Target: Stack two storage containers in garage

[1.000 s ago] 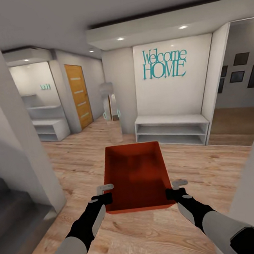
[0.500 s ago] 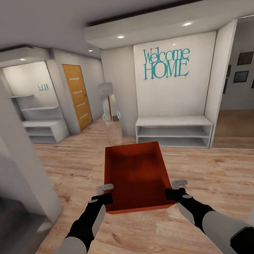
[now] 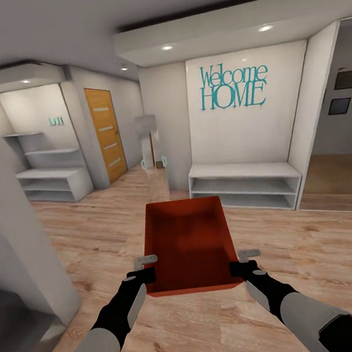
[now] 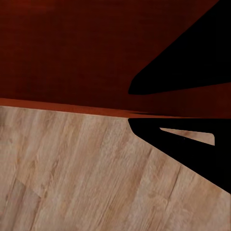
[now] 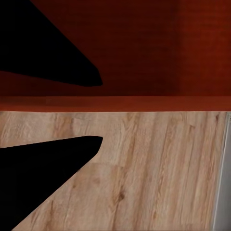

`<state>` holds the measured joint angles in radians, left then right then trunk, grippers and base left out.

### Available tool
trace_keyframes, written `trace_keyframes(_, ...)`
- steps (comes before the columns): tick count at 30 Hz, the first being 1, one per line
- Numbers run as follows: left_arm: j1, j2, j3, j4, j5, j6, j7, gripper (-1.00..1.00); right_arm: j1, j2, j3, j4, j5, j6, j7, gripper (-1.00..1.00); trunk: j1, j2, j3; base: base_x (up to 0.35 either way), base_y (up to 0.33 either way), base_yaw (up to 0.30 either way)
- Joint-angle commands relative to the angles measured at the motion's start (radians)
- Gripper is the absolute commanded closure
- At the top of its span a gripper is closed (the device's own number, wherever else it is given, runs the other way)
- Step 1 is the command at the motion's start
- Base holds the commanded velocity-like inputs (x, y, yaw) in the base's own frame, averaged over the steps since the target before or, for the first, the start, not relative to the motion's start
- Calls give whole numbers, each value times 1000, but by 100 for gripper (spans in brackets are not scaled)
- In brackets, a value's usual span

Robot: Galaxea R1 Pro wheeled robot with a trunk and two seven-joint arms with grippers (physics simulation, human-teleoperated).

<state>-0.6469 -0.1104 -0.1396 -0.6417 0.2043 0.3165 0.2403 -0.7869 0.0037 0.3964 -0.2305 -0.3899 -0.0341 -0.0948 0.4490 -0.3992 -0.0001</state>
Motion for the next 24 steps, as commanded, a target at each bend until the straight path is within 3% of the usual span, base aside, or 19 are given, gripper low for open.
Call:
trace_keyframes(1, 0, 11, 41, -4, -19, -4, 16, 100, 0, -1, -1, 0, -23, -3, 9, 100, 1, -1, 0, 322, 0, 0)
trace_keyframes(2, 0, 7, 0, -6, 5, -3, 15, 100, 0, -1, 3, 0, -16, -7, 2, 100, 1, -1, 0, 0, 0, 0)
trace_keyframes(4, 0, 10, -14, -6, 27, -4, 15, 100, 0, 2, -1, 0, -4, -6, 1, 100, 1, -1, 0, 0, 0, 0)
trace_keyframes(15, 0, 15, -20, -5, 39, -4, 16, 100, 0, 1, 5, 0, -12, -8, -8, 100, 1, -1, 0, 17, 0, 0)
trace_keyframes(24, 0, 16, -23, -3, 43, -4, 16, 100, 0, 1, 11, 0, -14, -8, -8, 100, 1, -1, 0, 259, 0, 0)
